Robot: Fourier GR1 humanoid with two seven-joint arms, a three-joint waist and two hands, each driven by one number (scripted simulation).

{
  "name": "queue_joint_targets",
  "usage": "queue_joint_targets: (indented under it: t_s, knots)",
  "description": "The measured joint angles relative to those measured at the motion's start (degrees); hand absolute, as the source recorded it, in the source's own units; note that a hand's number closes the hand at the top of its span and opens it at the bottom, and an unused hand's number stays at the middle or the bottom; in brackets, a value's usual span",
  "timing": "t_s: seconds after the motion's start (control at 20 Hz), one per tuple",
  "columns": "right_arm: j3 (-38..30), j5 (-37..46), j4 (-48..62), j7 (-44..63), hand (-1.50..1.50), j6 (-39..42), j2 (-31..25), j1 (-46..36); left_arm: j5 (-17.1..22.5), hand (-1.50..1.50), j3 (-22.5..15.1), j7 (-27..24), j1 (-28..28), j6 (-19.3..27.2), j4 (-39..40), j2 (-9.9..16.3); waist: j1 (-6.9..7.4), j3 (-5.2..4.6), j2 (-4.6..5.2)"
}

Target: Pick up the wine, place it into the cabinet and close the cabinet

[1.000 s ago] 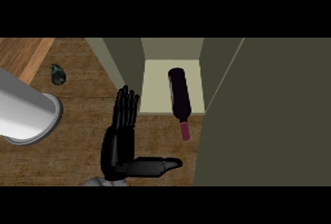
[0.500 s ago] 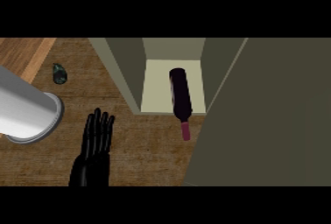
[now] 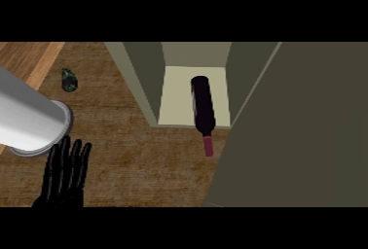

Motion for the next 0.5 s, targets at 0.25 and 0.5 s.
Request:
queue_joint_targets:
  t_s: [0.25, 0.5]
  knots:
    - [4.45, 1.22, 1.76, 4.24, 1.50, -2.68, 4.01, -3.75, 3.30, -1.50, 4.27, -0.24, 3.01, -3.53, -2.65, 3.33, 0.60, -0.07, 0.01]
    - [12.07, 3.38, 4.78, 9.02, 1.50, -9.07, 9.11, -11.00, 7.15, -1.50, 9.31, -0.66, 6.42, -7.84, -4.19, 6.73, 1.25, -0.13, 0.00]
